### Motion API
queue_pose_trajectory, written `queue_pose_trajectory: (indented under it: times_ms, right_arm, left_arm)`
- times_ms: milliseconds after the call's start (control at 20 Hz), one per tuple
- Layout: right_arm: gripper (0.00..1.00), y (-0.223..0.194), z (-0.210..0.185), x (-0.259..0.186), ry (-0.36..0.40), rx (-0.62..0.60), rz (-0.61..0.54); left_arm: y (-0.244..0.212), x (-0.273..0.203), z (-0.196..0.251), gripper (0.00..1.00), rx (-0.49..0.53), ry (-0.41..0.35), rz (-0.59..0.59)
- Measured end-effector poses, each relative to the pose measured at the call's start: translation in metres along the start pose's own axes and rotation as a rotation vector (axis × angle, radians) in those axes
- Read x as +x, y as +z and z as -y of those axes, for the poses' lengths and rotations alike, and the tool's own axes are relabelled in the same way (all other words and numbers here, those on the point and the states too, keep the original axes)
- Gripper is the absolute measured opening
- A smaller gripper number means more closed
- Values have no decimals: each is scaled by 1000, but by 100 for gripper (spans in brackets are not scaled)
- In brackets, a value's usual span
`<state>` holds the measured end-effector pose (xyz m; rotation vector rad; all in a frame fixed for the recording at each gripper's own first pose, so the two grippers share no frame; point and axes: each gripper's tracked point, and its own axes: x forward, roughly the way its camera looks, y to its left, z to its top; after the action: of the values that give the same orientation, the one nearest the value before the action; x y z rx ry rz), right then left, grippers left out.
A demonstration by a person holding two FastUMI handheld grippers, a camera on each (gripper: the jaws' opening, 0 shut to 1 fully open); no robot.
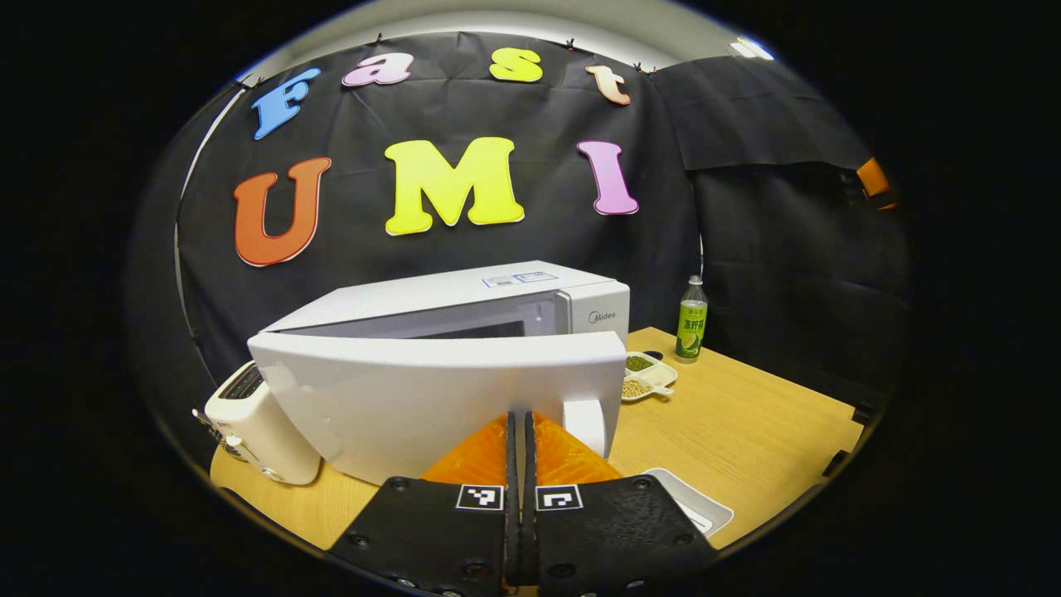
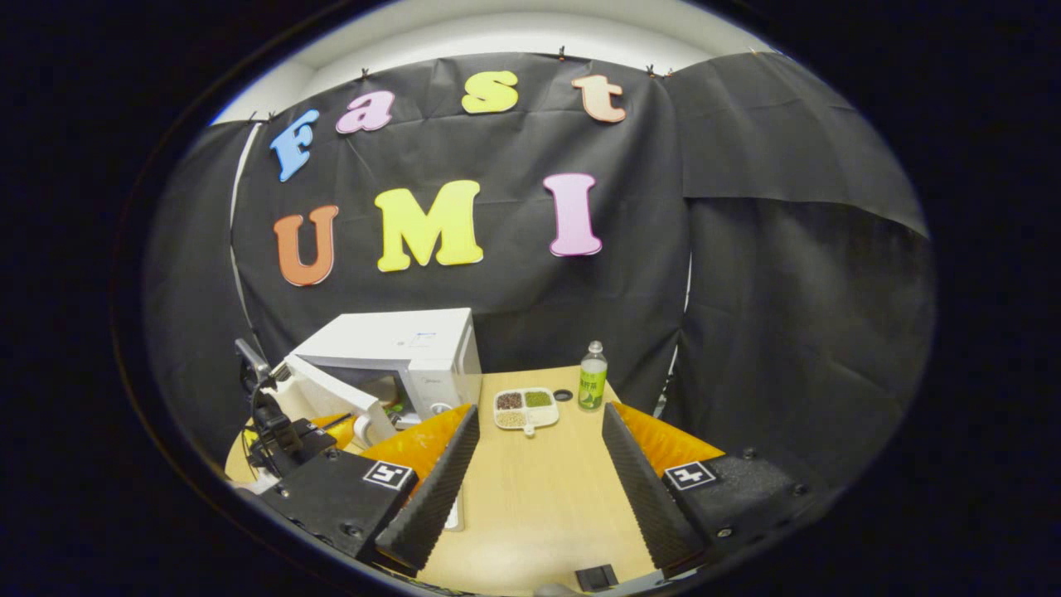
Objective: Open the microwave oven with the left hand, put the food in, and close the microwave oven.
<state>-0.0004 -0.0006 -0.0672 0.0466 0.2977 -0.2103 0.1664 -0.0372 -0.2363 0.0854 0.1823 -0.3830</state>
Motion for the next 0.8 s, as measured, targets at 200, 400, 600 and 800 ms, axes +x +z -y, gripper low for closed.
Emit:
queue_pose_trajectory:
  times_ms: [200,400,600,800]
  right_arm:
    - [96,0,7,9,-11,10,-10]
    - [96,3,10,14,-7,14,-4]
    - [96,7,13,14,-7,19,9]
    - [96,6,19,18,-13,16,8]
  left_arm:
    - [1,27,2,0,-7,7,-4]
    - [3,51,3,0,-22,21,-7]
    - [5,70,1,0,-39,37,-15]
    - [8,83,-3,0,-47,59,-30]
